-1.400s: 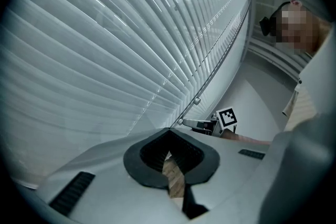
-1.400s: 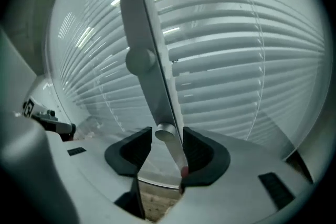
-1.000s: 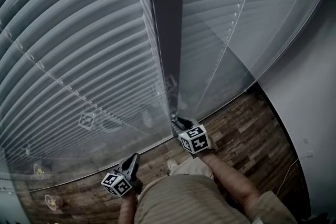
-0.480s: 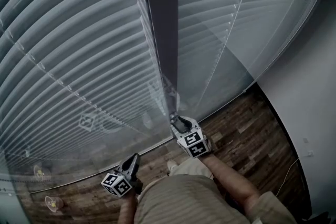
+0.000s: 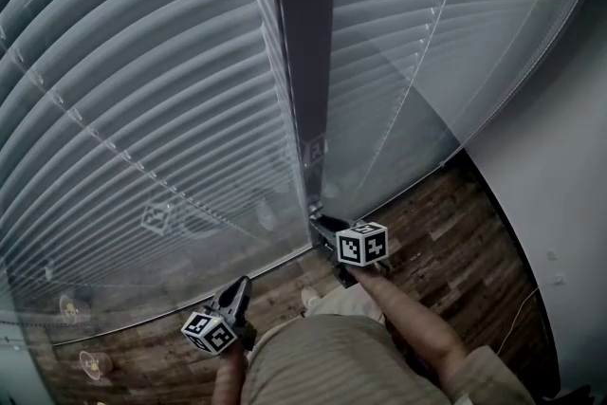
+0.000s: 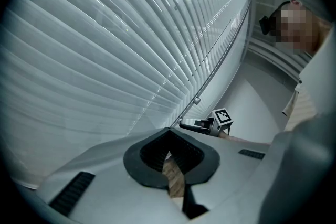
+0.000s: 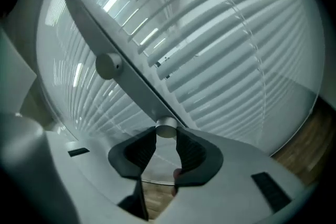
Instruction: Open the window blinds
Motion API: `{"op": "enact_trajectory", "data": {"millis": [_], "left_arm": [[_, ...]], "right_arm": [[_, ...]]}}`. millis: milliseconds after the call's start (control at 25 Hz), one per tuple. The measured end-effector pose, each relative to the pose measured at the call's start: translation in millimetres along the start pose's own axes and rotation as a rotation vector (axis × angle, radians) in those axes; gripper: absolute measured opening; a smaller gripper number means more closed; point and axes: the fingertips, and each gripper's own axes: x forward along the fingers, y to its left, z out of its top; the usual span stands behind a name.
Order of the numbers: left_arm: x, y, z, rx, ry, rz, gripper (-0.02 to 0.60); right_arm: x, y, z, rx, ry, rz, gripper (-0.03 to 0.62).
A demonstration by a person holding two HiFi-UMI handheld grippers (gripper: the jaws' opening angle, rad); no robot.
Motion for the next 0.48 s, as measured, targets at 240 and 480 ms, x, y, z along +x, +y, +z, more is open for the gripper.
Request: {"op": "enact_trajectory", "data": {"millis": [240,480], "left_arm": [[2.1,0.1,-1.5,-0.001,0.007,-0.006,0.012],[3.4,-2.6,-2.0,0.004,0.011,-0.012,0.012]], "right_arm": [[0.7,6.2,3.5,-0.598,0.128,-0.29,0.127],[2.0,4.9,-0.7,-0.879,0.148,-0.43,0.127]]}}
